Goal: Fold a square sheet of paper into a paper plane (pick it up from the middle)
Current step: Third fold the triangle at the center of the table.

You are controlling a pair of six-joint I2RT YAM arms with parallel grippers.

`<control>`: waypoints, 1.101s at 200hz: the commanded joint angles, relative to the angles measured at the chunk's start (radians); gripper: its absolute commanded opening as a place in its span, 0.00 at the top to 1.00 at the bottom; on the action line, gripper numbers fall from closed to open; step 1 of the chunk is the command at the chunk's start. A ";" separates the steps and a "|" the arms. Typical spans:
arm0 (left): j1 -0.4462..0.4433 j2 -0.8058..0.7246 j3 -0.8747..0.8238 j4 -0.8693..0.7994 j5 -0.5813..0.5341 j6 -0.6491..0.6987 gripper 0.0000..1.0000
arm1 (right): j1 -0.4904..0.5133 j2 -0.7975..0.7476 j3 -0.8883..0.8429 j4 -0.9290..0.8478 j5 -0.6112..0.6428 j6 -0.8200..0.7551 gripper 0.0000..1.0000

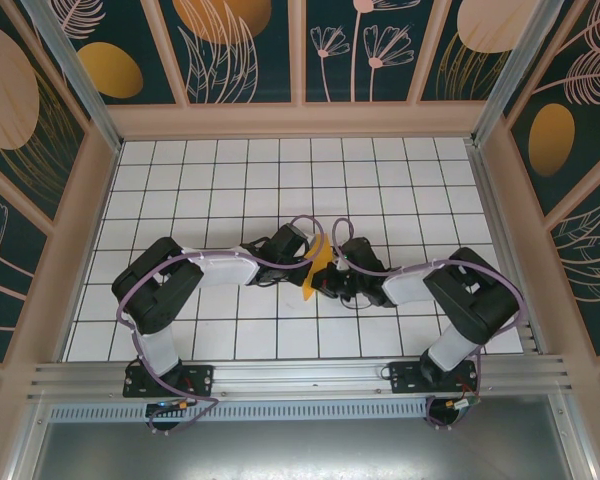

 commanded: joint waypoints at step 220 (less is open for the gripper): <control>-0.002 0.053 0.000 -0.063 0.032 0.021 1.00 | -0.101 0.001 0.056 -0.147 0.053 -0.104 1.00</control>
